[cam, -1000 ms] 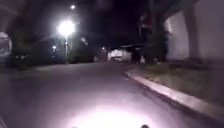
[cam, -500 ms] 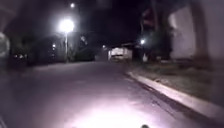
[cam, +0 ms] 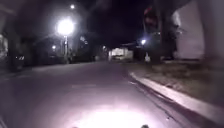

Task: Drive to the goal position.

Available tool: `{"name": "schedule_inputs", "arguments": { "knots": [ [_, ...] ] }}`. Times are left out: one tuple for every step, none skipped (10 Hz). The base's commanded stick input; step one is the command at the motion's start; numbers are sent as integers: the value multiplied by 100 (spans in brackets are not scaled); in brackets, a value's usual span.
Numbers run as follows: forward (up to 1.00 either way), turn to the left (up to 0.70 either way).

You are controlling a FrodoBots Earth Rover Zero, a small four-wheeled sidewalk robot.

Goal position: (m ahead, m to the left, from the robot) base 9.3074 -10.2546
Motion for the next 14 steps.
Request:
{"name": "schedule_inputs", "arguments": {
  "knots": [
    [70,0],
    [70,0],
    [70,0],
    [70,0],
    [70,0],
    [70,0],
    [70,0],
    [70,0],
    [70,0],
    [70,0],
    [70,0],
    [70,0],
    [70,0],
    [70,0]
  ]
}}
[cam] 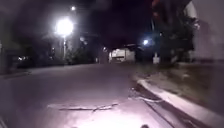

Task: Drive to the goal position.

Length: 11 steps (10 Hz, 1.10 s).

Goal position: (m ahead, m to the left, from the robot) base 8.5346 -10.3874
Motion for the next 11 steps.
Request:
{"name": "schedule_inputs", "arguments": {
  "knots": [
    [70,0],
    [70,0],
    [70,0],
    [70,32],
    [70,33],
    [70,32],
    [70,0],
    [70,0],
    [70,0],
    [70,0],
    [70,0]
  ]
}}
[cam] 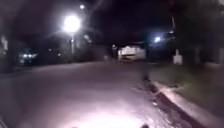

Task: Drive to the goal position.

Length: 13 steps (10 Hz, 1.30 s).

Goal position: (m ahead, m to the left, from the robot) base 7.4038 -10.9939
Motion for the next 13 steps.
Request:
{"name": "schedule_inputs", "arguments": {
  "knots": [
    [70,0],
    [70,0],
    [70,0],
    [70,0],
    [70,0],
    [70,0],
    [70,0],
    [70,0],
    [70,0],
    [70,0],
    [70,0],
    [70,0],
    [70,0]
  ]
}}
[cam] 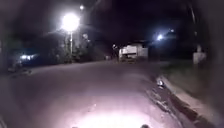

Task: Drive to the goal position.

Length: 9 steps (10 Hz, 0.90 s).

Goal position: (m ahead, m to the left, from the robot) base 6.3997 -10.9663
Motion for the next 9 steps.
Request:
{"name": "schedule_inputs", "arguments": {
  "knots": [
    [70,0],
    [70,0],
    [70,0],
    [70,0],
    [70,0],
    [70,0],
    [70,0],
    [70,0],
    [70,0]
  ]
}}
